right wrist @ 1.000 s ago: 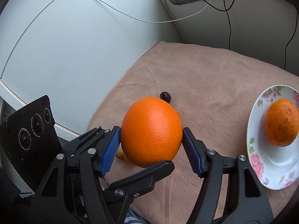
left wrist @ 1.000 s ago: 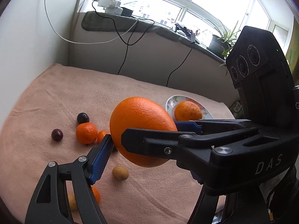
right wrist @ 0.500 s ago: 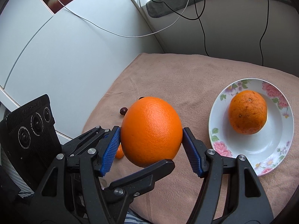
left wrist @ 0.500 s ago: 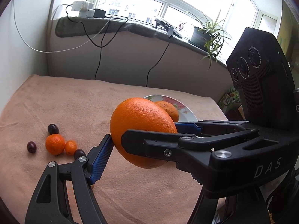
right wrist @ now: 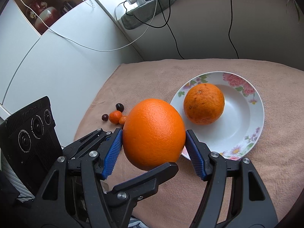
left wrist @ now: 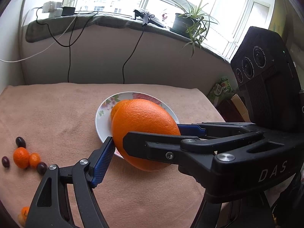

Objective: Organize fruits
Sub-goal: 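Carry the large orange with the right gripper onto the plate beside the tangerine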

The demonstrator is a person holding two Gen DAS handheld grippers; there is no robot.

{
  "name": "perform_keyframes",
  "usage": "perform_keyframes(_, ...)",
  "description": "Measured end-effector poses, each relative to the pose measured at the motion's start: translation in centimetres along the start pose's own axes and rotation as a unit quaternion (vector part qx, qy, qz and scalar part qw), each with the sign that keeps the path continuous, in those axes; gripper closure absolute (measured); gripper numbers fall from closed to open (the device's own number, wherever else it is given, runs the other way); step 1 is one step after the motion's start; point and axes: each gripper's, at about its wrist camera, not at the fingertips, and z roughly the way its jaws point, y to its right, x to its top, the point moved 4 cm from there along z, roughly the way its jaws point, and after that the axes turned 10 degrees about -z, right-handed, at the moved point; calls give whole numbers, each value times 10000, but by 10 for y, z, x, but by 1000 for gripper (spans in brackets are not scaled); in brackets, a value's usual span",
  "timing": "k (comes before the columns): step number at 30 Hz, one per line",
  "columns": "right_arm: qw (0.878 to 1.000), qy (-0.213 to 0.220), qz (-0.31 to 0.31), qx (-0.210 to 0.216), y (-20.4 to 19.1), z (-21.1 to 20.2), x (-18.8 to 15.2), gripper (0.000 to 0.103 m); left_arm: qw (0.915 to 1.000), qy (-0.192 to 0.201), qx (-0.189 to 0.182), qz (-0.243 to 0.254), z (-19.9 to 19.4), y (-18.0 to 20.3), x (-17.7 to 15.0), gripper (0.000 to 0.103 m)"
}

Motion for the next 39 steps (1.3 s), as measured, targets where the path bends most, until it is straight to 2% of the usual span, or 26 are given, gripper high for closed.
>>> perform_keyframes(10, 9989, 135, 376, -235, 45, -15, -5, 34, 9991, -281, -157, 285, 38, 34, 6, 30)
perform_keyframes(22, 9971, 188, 668, -316, 82, -17, -3, 34, 9978, -489, -149, 413, 71, 51, 10, 30)
perform_keyframes(31, 9959, 191, 855, -242, 99, -16, -2, 34, 9970, -587, -113, 483, 82, 53, 9, 30)
perform_keyframes(39, 9947, 156, 956, -350, 107, -12, -3, 34, 9970, -555, -116, 526, 81, 53, 10, 30)
